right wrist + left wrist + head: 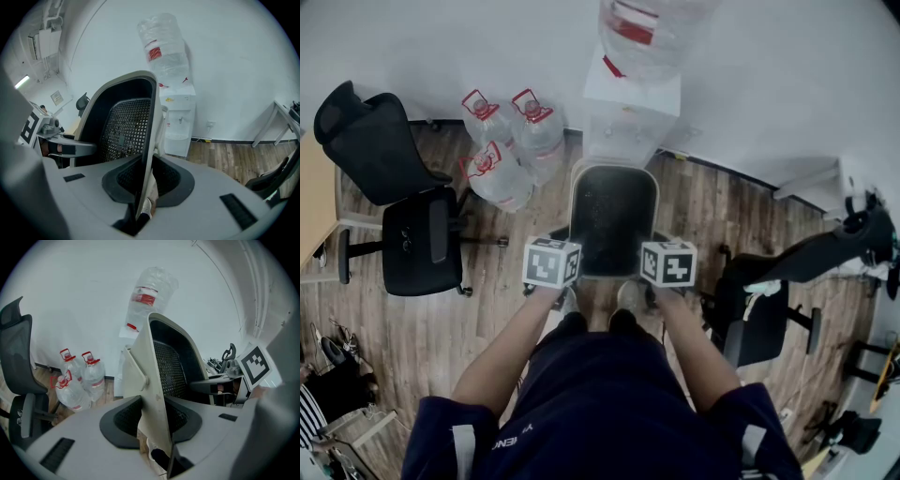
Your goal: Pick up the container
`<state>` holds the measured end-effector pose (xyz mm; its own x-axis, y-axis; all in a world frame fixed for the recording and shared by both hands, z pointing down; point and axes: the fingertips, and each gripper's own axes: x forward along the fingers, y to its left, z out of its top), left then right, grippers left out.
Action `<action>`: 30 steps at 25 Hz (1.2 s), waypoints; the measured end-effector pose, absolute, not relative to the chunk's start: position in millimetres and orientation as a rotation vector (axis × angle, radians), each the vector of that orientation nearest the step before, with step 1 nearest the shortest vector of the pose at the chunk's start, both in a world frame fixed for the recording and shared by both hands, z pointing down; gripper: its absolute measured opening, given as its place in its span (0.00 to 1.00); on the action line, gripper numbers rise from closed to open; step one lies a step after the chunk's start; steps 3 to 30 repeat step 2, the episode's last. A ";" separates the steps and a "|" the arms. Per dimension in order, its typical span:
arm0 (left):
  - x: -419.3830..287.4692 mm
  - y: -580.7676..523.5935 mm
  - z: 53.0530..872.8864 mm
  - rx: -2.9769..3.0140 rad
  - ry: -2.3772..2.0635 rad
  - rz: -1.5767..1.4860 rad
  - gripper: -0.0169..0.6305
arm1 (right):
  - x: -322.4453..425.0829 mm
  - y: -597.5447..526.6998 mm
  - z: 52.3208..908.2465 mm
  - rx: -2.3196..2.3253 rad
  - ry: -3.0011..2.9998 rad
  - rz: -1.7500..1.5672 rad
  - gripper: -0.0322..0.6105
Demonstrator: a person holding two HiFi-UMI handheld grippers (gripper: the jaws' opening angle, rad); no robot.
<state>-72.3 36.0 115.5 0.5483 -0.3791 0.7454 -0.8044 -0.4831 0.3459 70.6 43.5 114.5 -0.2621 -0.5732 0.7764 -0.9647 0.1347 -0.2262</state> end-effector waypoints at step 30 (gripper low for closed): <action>-72.3 35.5 116.5 2.081 -0.948 0.786 0.23 | 71.0 42.3 114.7 1.474 -1.902 0.991 0.15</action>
